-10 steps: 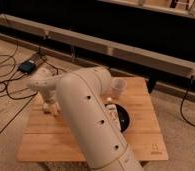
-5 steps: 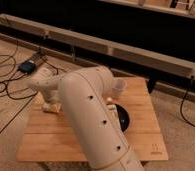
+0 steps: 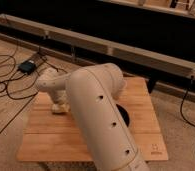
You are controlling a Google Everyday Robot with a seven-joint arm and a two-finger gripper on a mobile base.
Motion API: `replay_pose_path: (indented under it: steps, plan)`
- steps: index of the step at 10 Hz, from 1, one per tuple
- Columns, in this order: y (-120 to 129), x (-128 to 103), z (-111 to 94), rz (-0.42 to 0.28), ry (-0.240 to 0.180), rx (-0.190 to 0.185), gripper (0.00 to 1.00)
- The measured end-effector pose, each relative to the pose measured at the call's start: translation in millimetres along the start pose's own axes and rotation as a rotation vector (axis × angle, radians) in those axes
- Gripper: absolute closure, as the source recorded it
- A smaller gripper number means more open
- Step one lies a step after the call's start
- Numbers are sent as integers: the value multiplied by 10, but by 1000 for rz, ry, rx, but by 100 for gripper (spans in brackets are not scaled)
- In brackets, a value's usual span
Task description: Wipe the white sponge on the table
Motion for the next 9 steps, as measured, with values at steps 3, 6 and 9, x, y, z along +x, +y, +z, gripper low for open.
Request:
replay_pose_path:
  steps: [3,6,9]
  plan:
    - [-149,340,76,24,87,48,100]
    - [-335,372,74,44,161,121,100]
    - [-311,22,-71,16,160,180,100]
